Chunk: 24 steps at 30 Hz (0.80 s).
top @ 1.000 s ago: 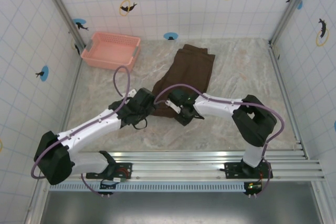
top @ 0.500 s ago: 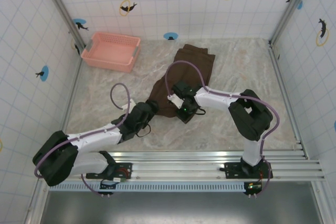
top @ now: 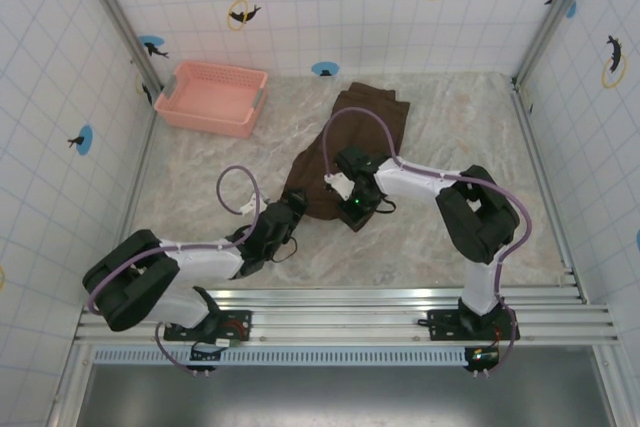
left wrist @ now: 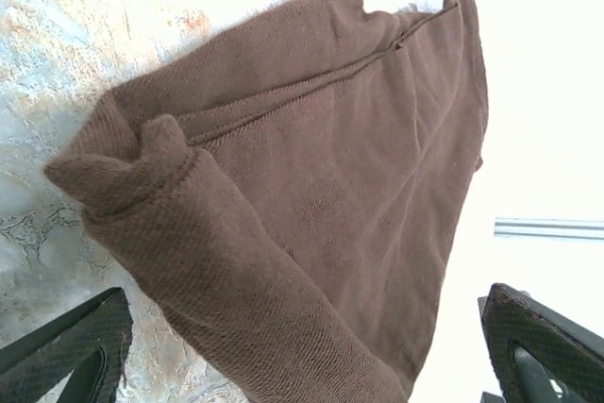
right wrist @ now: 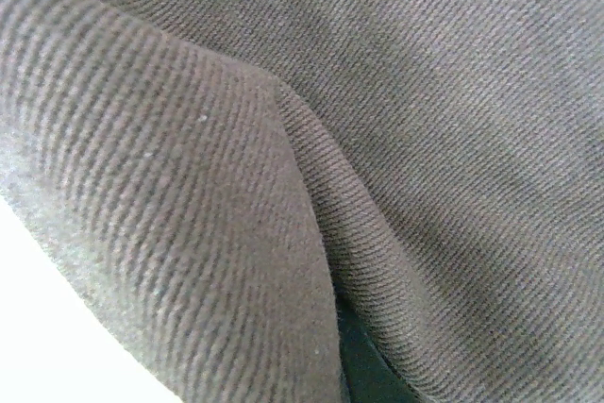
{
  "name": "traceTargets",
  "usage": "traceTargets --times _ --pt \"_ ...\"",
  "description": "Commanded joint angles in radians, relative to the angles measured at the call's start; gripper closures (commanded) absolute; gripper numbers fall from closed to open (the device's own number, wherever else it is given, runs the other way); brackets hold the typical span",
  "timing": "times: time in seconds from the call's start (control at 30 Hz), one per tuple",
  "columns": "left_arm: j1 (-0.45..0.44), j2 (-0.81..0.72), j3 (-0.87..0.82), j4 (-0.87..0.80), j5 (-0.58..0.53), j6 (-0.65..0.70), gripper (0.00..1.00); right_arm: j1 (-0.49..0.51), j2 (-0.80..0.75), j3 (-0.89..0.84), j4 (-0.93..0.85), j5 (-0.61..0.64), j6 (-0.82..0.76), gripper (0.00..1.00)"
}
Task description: Roll up the long pants
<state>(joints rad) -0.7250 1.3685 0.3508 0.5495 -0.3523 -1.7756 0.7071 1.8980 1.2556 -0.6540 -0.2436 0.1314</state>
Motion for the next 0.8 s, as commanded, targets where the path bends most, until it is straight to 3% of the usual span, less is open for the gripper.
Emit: traceTargets --times 0.0,0.23,0.53,0.6,0.7,0.73,0.77 --pt "-0.005 0.020 -0.021 0.058 -0.053 -0.011 0.03 -0.014 -0.003 0.035 -0.024 -0.003 -0.003 1.00" --pt "-0.009 0.214 -0.070 0.297 -0.044 -0.042 0.03 -0.014 -0.012 0.042 -0.049 -0.006 -0.010 1.00" --pt "-0.018 0.494 -0.007 0.575 -0.065 -0.031 0.07 -0.012 -0.025 0.048 -0.075 -0.010 -0.018 1.00" --pt "-0.018 0.540 -0.008 0.622 -0.067 -0.027 0.27 -0.012 -0.030 0.047 -0.079 -0.009 -0.019 1.00" --pt "-0.015 0.593 -0.030 0.682 -0.065 -0.025 0.68 -0.012 -0.041 0.045 -0.082 -0.007 -0.018 1.00" --pt "-0.008 0.608 -0.037 0.709 -0.052 -0.015 1.00 -0.012 -0.043 0.044 -0.081 -0.006 -0.018 1.00" --pt "-0.008 0.617 -0.042 0.700 -0.047 -0.031 1.00 -0.012 -0.046 0.042 -0.079 -0.005 -0.018 1.00"
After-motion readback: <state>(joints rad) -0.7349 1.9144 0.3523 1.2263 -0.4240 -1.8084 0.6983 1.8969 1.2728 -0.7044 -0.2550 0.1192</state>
